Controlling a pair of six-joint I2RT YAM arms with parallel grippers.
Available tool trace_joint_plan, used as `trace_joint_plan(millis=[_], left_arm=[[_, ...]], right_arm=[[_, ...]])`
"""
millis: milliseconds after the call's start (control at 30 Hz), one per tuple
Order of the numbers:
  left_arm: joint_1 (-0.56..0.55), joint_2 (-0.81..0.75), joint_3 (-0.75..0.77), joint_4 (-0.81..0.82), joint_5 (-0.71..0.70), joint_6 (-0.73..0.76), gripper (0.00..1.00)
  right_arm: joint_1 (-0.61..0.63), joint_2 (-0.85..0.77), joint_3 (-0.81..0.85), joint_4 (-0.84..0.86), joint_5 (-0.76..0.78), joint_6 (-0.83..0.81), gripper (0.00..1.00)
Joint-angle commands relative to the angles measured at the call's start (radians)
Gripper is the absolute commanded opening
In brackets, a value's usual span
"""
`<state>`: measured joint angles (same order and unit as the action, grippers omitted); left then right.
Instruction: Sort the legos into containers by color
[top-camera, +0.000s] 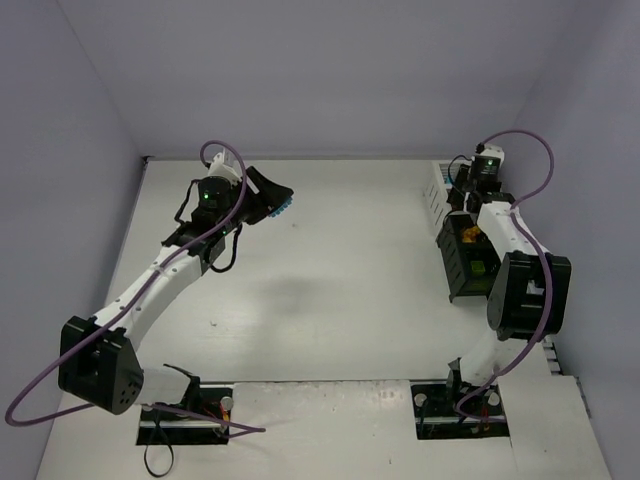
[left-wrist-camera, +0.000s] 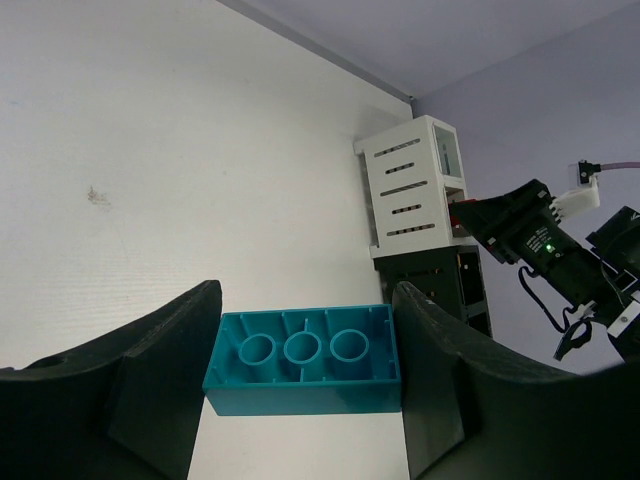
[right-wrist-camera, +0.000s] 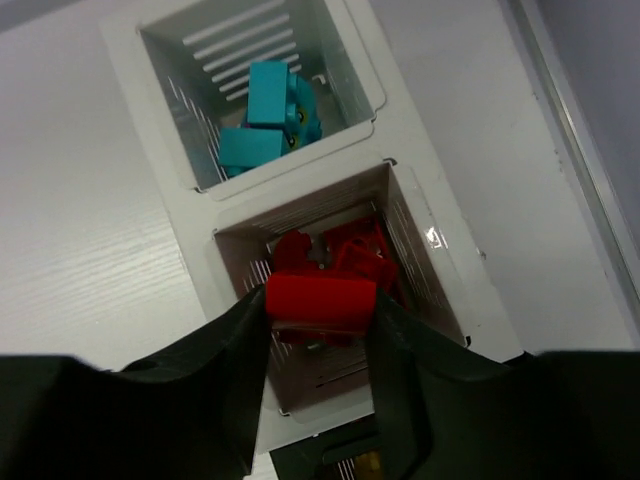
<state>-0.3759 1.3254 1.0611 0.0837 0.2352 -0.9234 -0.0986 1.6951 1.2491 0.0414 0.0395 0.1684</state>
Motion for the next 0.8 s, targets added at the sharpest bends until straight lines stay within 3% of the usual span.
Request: trace_joint_plan(millis=[0,33,67,200,367,467,567,767], left_arm=[[-0.004,-0.026,0.023,0.028,0.018,0.017,0.05],[-0.003,-0.025,0.025,0.028,0.019,0.017,0.06],[-0.004,-0.02,0.028,0.031,0.019,0.012,0.06],[-0.006,-0.003,0.054,0.034,0.032,0.0,0.06],[-0.004,0.023,0.099,0.039,0.042,-0.037,0.06],[-0.006,0.041,0.132,0.045,0.046,-0.077,0.07],[-0.008,0.06,0.155,0.076,0.046,-0.132,0.07],[-0.027,0.084,0.188,0.142,0.032,-0.222,0.07]], right_arm=[[-0.001,-0.011,0.065,0.015,-0.016,0.014,0.41],[0.0,-0.017,0.067,0.014,-0.026,0.011,0.55],[0.002,-0.025,0.069,0.014,-0.03,0.005,0.6],[0.063,-0.118,0.085,0.014,-0.119,-0.027,0.72],[0.207,-0.247,0.064,0.066,-0.237,-0.076,0.72],[0.29,-0.317,0.012,0.143,-0.376,-0.058,0.67],[0.41,-0.354,-0.022,0.204,-0.421,-0.056,0.63],[0.606,-0.335,-0.04,0.348,-0.438,-0.02,0.7]])
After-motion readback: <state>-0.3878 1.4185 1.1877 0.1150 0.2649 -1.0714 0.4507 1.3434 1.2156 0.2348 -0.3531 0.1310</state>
